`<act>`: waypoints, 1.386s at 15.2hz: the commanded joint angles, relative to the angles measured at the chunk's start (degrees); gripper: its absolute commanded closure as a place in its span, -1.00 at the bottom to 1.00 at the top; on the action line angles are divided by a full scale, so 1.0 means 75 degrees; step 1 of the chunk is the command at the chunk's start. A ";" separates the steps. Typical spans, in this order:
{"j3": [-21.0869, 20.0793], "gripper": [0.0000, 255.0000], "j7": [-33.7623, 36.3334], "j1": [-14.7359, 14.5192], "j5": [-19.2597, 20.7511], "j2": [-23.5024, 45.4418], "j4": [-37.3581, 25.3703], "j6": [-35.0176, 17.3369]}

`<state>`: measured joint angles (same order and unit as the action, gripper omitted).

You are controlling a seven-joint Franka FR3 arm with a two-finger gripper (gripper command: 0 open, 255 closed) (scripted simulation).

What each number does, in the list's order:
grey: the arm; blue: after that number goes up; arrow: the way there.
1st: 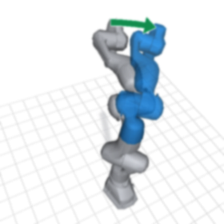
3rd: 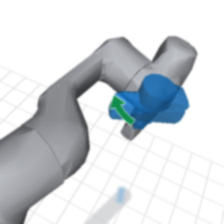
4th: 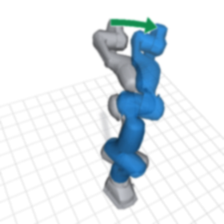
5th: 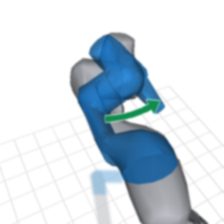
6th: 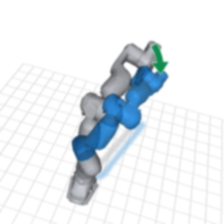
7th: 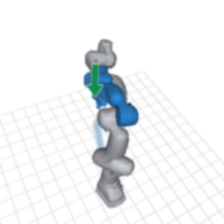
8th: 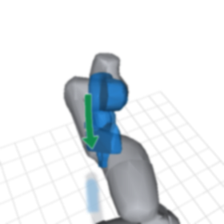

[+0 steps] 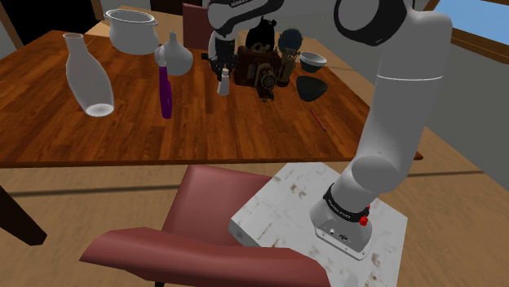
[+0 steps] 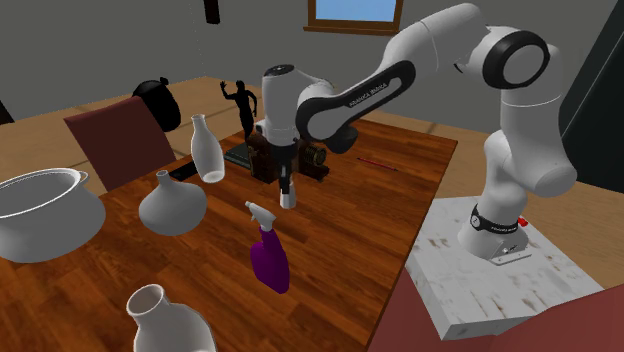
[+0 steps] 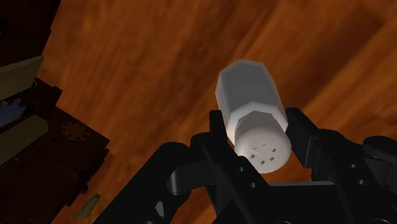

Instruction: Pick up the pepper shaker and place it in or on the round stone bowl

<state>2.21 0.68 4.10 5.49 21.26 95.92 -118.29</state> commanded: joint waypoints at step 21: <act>-0.0008 1.00 -0.0185 -0.0014 -0.0055 -0.0388 -0.1716 0.2099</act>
<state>2.16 -0.65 4.01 5.09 18.34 83.73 -103.25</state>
